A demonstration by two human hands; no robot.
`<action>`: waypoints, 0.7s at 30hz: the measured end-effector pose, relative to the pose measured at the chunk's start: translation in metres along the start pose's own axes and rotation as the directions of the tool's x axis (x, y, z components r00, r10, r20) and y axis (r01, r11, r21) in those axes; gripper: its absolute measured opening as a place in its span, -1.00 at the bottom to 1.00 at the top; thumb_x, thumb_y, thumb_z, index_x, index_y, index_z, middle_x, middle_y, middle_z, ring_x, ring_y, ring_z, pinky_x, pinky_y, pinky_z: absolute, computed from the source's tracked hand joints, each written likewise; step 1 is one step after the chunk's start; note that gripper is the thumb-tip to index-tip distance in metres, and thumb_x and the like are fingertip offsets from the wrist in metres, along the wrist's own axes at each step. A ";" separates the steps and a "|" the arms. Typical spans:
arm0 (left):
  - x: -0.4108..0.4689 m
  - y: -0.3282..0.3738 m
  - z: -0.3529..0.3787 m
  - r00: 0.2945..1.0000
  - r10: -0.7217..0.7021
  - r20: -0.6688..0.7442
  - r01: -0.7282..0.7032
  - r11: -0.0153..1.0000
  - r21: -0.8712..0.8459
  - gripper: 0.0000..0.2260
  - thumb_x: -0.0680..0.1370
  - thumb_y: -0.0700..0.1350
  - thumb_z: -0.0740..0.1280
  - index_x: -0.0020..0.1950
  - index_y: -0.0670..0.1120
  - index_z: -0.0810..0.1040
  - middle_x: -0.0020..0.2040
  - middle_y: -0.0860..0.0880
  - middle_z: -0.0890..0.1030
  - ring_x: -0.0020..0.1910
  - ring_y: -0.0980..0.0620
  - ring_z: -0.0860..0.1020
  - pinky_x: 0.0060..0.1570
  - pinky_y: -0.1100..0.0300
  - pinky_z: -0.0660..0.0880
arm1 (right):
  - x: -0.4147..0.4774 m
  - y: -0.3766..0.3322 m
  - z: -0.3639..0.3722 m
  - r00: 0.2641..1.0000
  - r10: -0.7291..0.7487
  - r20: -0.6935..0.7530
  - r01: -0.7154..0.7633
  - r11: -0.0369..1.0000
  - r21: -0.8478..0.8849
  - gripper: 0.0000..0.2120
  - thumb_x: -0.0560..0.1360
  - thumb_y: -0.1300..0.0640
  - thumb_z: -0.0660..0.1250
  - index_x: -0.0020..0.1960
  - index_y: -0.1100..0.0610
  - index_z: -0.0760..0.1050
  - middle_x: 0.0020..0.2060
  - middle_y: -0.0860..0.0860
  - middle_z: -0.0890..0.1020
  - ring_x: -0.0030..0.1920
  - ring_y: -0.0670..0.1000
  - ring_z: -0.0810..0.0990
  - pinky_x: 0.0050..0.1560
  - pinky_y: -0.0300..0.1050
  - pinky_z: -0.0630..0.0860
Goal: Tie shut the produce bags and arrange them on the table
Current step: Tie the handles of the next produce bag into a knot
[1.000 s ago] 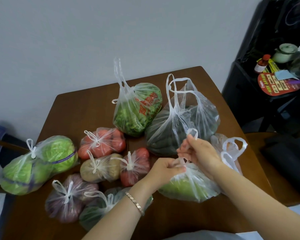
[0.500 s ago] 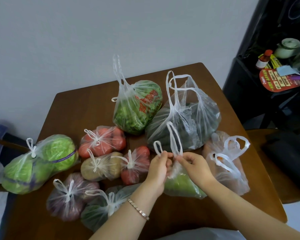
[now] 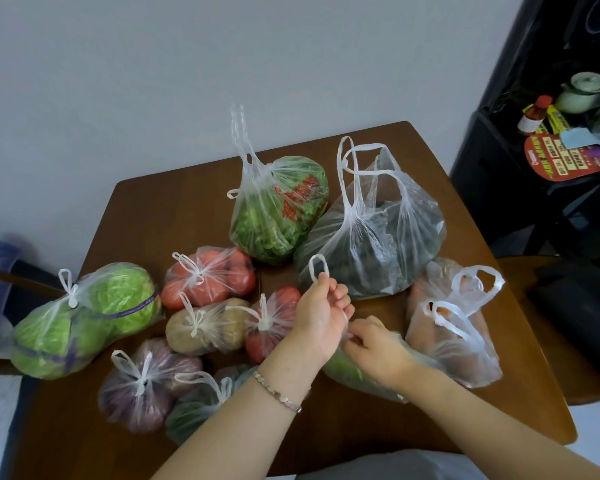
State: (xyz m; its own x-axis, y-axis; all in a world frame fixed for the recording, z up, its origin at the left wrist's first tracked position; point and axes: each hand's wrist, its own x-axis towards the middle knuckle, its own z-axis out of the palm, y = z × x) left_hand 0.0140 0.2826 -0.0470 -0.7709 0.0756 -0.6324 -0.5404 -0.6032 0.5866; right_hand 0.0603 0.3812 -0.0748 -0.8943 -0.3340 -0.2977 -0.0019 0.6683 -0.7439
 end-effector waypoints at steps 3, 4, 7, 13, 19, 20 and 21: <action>0.001 0.003 -0.002 1.000 0.025 0.012 -0.027 0.972 0.234 -0.67 0.64 -0.09 0.05 -0.31 -0.11 0.36 -0.45 -0.01 0.41 -0.41 0.06 0.41 -0.13 0.17 0.44 | 0.001 0.004 0.000 0.998 0.002 -0.063 0.004 0.996 0.086 -0.68 0.52 0.05 0.24 -0.40 0.07 0.44 -0.43 -0.07 0.39 -0.19 -0.04 0.34 -0.18 -0.21 0.18; 0.000 0.003 -0.007 0.996 0.075 0.043 -0.086 0.897 0.434 -0.68 0.63 -0.08 0.05 -0.26 -0.13 0.41 -0.38 -0.03 0.46 -0.32 0.03 0.48 -0.03 0.11 0.46 | 0.001 0.004 0.000 0.995 0.037 -0.093 -0.023 0.988 0.151 -0.67 0.52 0.05 0.24 -0.39 0.12 0.50 -0.45 -0.06 0.40 -0.22 -0.05 0.33 -0.17 -0.20 0.19; -0.002 -0.001 -0.023 0.960 0.136 0.245 -0.279 0.420 0.864 -0.70 0.63 0.01 0.00 -0.03 -0.10 0.46 -0.16 0.02 0.50 -0.12 0.08 0.50 -0.01 0.19 0.42 | 0.003 0.006 -0.003 0.978 0.136 -0.159 -0.057 0.904 0.425 -0.73 0.50 0.16 0.26 -0.32 0.21 0.58 -0.45 0.17 0.50 -0.32 -0.03 0.39 -0.18 -0.12 0.30; -0.006 -0.016 -0.036 0.934 0.110 0.339 -0.355 0.193 0.915 -0.68 0.61 0.04 0.07 0.11 -0.06 0.56 0.02 -0.02 0.60 0.04 0.07 0.53 0.10 0.19 0.43 | 0.003 0.005 -0.009 0.952 0.255 -0.171 -0.054 0.687 0.725 -0.76 0.50 0.32 0.23 -0.19 0.08 0.60 -0.28 0.01 0.64 -0.25 -0.13 0.58 -0.21 -0.42 0.51; -0.009 -0.024 -0.038 0.951 0.123 0.285 -0.307 0.249 0.918 -0.81 0.54 0.00 0.28 -0.07 -0.01 0.67 -0.10 -0.02 0.67 -0.08 0.07 0.57 -0.02 0.20 0.45 | -0.001 0.009 -0.003 0.852 0.519 -0.066 -0.191 0.427 0.884 -0.86 0.51 0.26 0.26 -0.14 0.21 0.59 -0.27 0.11 0.64 -0.22 -0.01 0.61 -0.13 -0.19 0.54; -0.009 -0.025 -0.038 0.958 0.130 0.255 -0.281 0.255 0.925 -0.82 0.52 0.01 0.30 -0.10 0.00 0.68 -0.17 0.01 0.66 -0.16 0.10 0.57 -0.11 0.24 0.45 | 0.000 0.010 -0.001 0.831 0.554 -0.049 -0.213 0.397 0.893 -0.88 0.50 0.25 0.27 -0.11 0.23 0.58 -0.24 0.13 0.64 -0.18 0.04 0.60 -0.06 -0.13 0.54; -0.009 -0.026 -0.037 0.965 0.141 0.223 -0.253 0.259 0.932 -0.83 0.51 0.02 0.31 -0.11 0.00 0.68 -0.25 0.04 0.64 -0.25 0.14 0.54 -0.22 0.28 0.42 | 0.002 0.010 0.000 0.814 0.578 -0.058 -0.226 0.407 0.885 -0.90 0.49 0.24 0.30 -0.10 0.24 0.58 -0.25 0.13 0.64 -0.17 0.05 0.60 -0.03 -0.11 0.53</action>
State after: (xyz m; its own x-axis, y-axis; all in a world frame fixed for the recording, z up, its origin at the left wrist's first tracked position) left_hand 0.0479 0.2680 -0.0755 -0.8951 0.1648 -0.4143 -0.2587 0.5646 0.7837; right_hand 0.0590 0.3873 -0.0829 -0.7552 0.1530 -0.6375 0.5972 -0.2406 -0.7652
